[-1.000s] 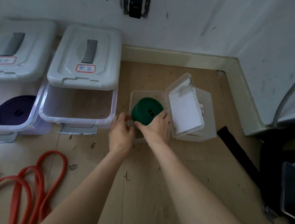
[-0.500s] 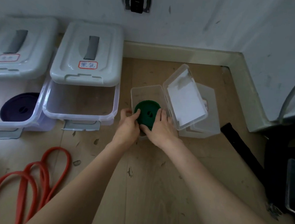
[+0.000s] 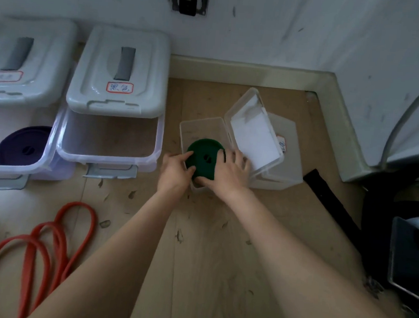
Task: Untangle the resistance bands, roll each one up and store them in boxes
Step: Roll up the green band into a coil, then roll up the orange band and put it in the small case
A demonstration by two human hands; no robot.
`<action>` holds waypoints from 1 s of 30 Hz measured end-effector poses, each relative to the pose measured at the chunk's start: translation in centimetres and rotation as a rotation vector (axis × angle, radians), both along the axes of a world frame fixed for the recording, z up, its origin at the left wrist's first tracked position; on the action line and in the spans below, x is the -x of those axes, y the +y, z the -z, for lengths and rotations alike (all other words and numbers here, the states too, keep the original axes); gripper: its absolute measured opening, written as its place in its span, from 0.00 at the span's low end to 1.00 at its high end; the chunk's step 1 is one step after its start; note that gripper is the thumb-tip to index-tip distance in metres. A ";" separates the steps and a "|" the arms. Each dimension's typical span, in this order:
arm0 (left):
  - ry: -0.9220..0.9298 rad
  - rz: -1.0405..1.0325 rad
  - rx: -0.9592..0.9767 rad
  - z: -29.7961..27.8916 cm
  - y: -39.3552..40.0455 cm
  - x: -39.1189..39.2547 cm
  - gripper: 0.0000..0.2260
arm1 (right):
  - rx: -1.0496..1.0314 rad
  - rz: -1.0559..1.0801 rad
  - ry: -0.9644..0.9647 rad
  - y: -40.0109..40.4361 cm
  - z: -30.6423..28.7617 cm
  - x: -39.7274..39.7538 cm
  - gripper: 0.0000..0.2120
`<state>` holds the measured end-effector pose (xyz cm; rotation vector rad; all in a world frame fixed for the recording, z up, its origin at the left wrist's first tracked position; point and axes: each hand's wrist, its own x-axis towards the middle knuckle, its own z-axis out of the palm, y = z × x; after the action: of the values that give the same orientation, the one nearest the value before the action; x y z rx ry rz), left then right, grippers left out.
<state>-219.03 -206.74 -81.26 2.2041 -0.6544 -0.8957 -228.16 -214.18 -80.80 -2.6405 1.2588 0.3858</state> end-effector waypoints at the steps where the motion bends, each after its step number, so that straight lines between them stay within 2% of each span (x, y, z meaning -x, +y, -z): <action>1: 0.004 0.015 -0.003 -0.4 0.1 0.2 0.21 | -0.057 0.033 -0.069 0.4 -0.2 0.4 0.40; 5: 0.036 0.086 0.128 -2.3 4.4 1.8 0.20 | -0.061 0.206 -0.432 4.6 -2.0 1.2 0.22; 7: -0.123 0.053 0.099 -2.6 9.8 2.2 0.17 | -0.118 0.243 -0.554 8.4 -2.2 1.6 0.16; 9: -0.392 -0.027 -0.068 -2.0 16.3 1.8 0.19 | -0.269 0.196 -0.511 12.3 -1.9 1.5 0.16; 10: -0.442 -0.071 -0.209 -1.7 19.4 1.6 0.22 | -0.356 0.147 -0.435 14.3 -1.5 1.1 0.18; 12: -0.298 -0.116 -0.511 -1.2 24.2 1.7 0.31 | -0.524 0.038 -0.280 17.9 -0.6 0.5 0.20; 14: -0.147 -0.092 -0.652 -0.6 27.2 2.4 0.34 | -0.679 -0.061 -0.155 21.1 0.2 0.3 0.17; 15: -0.126 -0.069 -0.639 -0.2 28.3 2.5 0.31 | -0.741 -0.097 -0.083 22.6 0.5 0.5 0.14; 17: -0.088 -0.048 -0.528 0.2 29.8 2.0 0.23 | -0.816 -0.127 0.040 25.5 1.3 1.1 0.18; 19: 0.129 -0.122 -0.389 0.1 30.8 1.1 0.15 | -0.774 -0.095 0.094 28.1 2.0 1.8 0.20; 21: 0.362 -0.201 -0.270 -0.1 31.7 0.4 0.10 | -0.664 -0.008 0.053 30.2 2.4 2.1 0.15; 22: 0.336 -0.207 -0.263 -0.3 31.9 0.0 0.09 | -0.628 0.053 0.022 30.7 2.4 2.2 0.14; 26: -0.114 -0.201 -0.352 -0.9 32.0 -0.5 0.10 | -0.573 0.327 -0.143 28.3 0.7 2.6 0.15; 28: -0.191 -0.245 -0.303 -1.3 31.7 -0.3 0.13 | -0.538 0.498 -0.280 25.2 -0.8 3.2 0.14; 30: -0.160 -0.218 -0.192 -1.7 31.3 0.2 0.17 | -0.478 0.645 -0.398 22.0 -2.3 4.2 0.10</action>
<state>-219.28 -175.48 -79.54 2.4810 -0.4029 -0.6997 -232.31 -192.20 -78.54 -1.6924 1.5383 0.0365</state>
